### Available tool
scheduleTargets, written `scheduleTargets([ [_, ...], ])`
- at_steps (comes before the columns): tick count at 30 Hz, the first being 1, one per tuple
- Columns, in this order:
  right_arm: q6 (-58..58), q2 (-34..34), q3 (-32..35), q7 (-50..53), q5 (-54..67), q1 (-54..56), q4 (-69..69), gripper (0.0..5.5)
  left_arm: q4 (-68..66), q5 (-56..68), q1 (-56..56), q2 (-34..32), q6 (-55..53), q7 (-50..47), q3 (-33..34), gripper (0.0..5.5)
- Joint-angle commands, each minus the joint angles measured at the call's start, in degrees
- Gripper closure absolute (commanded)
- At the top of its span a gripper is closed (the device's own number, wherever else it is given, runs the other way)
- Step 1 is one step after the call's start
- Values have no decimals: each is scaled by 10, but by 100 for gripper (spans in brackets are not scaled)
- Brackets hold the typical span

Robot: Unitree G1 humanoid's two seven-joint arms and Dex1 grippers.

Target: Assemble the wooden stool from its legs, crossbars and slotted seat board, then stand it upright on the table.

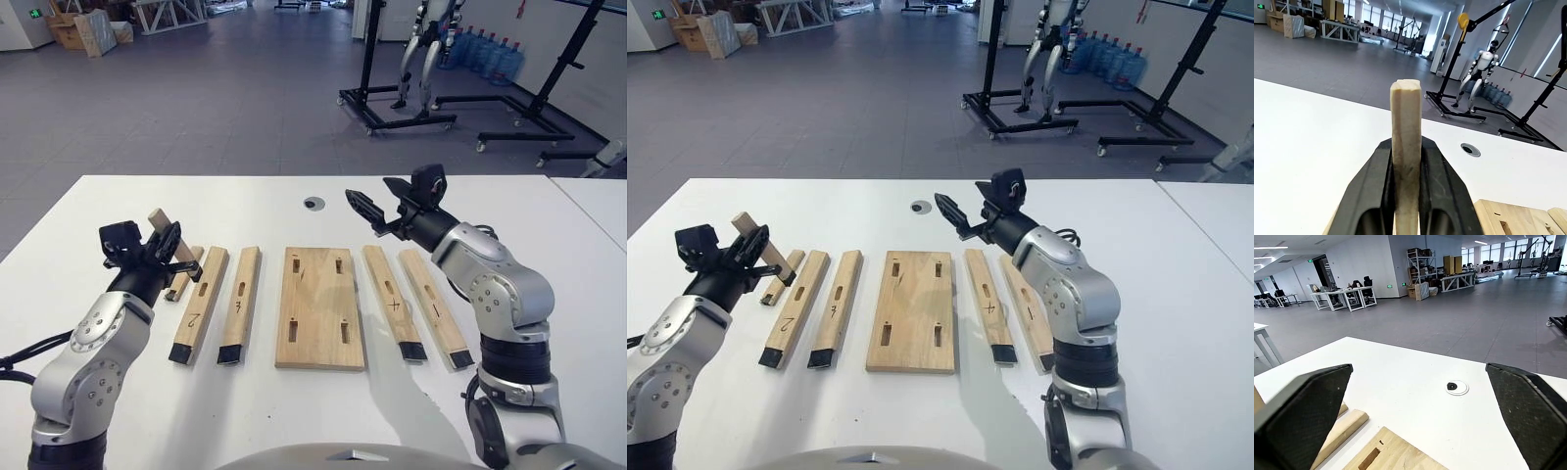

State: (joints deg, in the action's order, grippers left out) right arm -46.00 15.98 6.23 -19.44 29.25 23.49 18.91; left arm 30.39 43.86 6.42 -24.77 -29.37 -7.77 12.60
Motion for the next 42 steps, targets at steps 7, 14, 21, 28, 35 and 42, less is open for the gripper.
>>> scheduleTargets([
  [7,9,7,-11,-2,-8,-1,-9,49,-90,-126,-5,56,75,68,-31,511],
  [14,13,9,-18,-3,-9,3,-13,49,-128,-171,-15,78,103,102,-29,511],
  [21,14,7,-20,0,-10,2,-13,49,-153,-210,-16,97,122,126,-38,511],
  [28,16,7,-22,-2,-13,0,-14,49,-203,-254,7,114,165,154,-53,511],
  [35,18,6,-26,-3,-15,-4,-11,49,-264,-329,60,128,261,142,-60,511],
  [42,18,6,-30,-3,-15,-5,-9,49,-292,-352,85,143,306,137,-57,511],
])
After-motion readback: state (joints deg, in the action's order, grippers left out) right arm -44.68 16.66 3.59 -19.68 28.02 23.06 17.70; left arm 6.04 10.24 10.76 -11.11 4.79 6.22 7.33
